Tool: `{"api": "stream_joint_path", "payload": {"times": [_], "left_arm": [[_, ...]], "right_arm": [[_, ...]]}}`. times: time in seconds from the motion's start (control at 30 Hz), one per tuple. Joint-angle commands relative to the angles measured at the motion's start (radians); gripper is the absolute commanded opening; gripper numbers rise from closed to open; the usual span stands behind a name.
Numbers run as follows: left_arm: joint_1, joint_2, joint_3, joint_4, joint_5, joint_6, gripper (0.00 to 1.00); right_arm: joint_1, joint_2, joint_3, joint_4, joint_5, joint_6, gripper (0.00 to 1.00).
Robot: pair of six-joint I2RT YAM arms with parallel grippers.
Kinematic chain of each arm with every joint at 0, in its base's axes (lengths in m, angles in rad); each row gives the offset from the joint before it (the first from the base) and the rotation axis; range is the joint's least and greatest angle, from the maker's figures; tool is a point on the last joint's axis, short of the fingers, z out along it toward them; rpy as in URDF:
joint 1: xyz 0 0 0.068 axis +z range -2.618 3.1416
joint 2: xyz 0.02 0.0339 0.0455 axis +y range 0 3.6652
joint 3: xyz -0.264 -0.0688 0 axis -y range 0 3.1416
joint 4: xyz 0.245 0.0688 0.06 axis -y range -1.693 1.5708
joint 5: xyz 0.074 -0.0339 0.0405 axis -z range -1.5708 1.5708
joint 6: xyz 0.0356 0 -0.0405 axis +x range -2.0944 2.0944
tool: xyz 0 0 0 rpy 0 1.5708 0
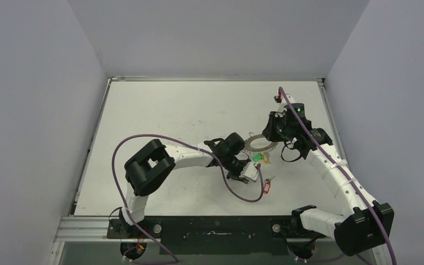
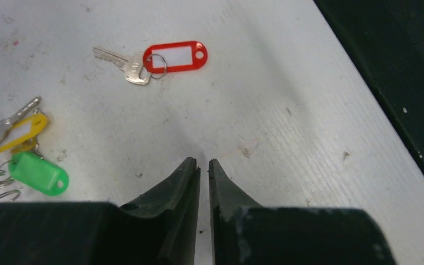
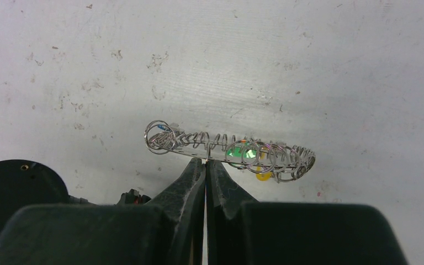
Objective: Put the keys on the keyring
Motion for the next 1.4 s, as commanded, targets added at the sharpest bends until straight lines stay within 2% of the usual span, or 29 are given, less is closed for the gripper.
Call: {"api": "stream_joint_path", "payload": {"times": [0.0, 0.17, 0.27, 0.4, 0.5, 0.73, 0.97, 1.1, 1.27, 1.37], "left_arm": [[-0.023, -0.048, 0.008, 0.126, 0.002, -0.109, 0.17], [-0.081, 0.036, 0.086, 0.24, -0.063, -0.225, 0.3], [-0.111, 0.089, 0.14, 0.239, -0.109, -0.237, 0.35], [-0.129, 0.126, 0.167, 0.251, -0.103, -0.249, 0.4], [-0.132, 0.149, 0.186, 0.285, -0.102, -0.26, 0.41], [-0.128, 0.211, 0.244, 0.213, -0.137, -0.256, 0.4], [-0.107, 0.228, 0.265, 0.159, -0.128, -0.235, 0.27], [-0.094, 0.225, 0.266, 0.119, -0.109, -0.228, 0.08], [-0.094, 0.189, 0.21, 0.067, -0.098, -0.185, 0.0], [-0.098, 0.133, 0.132, 0.055, -0.108, -0.172, 0.0]], "right_arm": [[-0.004, -0.004, 0.008, 0.066, -0.008, 0.022, 0.0], [-0.005, 0.014, 0.024, 0.066, -0.009, 0.026, 0.0], [-0.005, 0.028, 0.039, 0.053, -0.007, 0.02, 0.0], [-0.005, 0.029, 0.038, 0.048, -0.006, 0.018, 0.0], [-0.005, 0.03, 0.035, 0.045, -0.006, 0.018, 0.0], [-0.005, 0.027, 0.03, 0.041, -0.01, 0.016, 0.0], [-0.005, 0.031, 0.031, 0.038, -0.02, 0.016, 0.0], [-0.005, 0.035, 0.034, 0.037, -0.025, 0.018, 0.0], [-0.005, 0.035, 0.036, 0.037, -0.028, 0.018, 0.0], [-0.005, 0.035, 0.038, 0.035, -0.029, 0.018, 0.0]]}}
